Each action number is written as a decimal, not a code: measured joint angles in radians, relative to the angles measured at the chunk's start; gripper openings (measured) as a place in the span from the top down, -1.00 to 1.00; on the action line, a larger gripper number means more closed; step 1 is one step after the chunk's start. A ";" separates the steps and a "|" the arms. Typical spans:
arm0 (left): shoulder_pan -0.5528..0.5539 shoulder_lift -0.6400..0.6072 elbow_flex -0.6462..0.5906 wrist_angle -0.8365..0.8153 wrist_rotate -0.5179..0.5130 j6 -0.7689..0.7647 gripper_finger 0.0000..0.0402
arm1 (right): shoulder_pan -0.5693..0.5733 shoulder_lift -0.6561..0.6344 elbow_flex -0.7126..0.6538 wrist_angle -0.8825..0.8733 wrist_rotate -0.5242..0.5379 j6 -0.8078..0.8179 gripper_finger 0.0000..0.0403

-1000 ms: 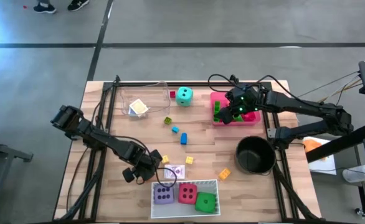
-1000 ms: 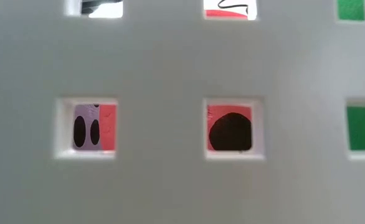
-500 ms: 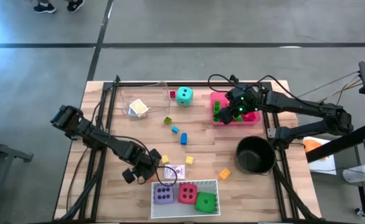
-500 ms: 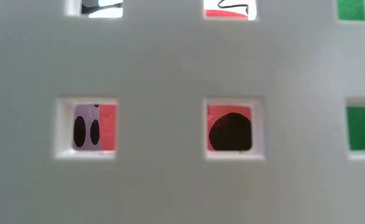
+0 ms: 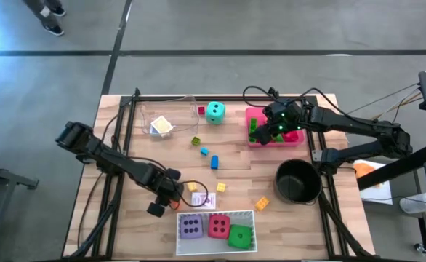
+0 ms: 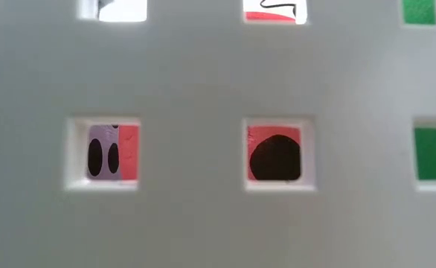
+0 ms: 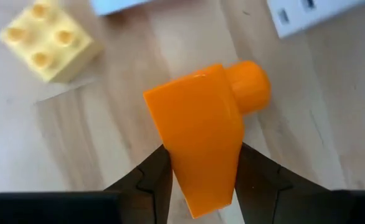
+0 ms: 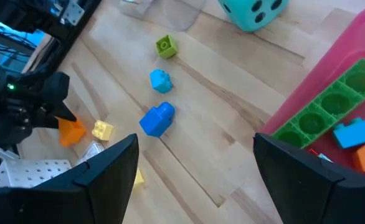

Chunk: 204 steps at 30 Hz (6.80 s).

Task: Pick & Place Toys
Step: Put the orange game piece into the red bin, then put the purple deck of cards into the transparent bin

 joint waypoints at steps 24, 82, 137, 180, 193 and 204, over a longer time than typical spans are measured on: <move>0.008 -0.548 -0.068 0.072 -0.405 -0.478 0.34 | 0.000 0.000 0.000 0.517 -0.177 -0.067 -0.53; 0.301 -0.187 0.443 0.127 -0.717 -0.293 0.35 | 0.148 0.443 0.439 0.465 -0.050 0.397 0.11; 0.302 -0.284 0.442 -0.039 -0.634 -0.581 -0.76 | -0.221 0.244 0.432 -0.416 0.026 -0.133 0.39; 0.306 -0.284 0.442 -0.063 -0.584 -0.672 -0.76 | -0.317 0.267 -0.061 -0.127 -0.002 -0.121 0.39; 0.306 -0.283 0.442 -0.065 -0.584 -0.672 -0.76 | -0.317 0.262 -0.069 -0.137 0.029 -0.141 -0.08; 0.306 -0.283 0.441 -0.119 -0.580 -0.683 -0.76 | -0.317 0.242 -0.071 -0.138 0.025 -0.159 -0.44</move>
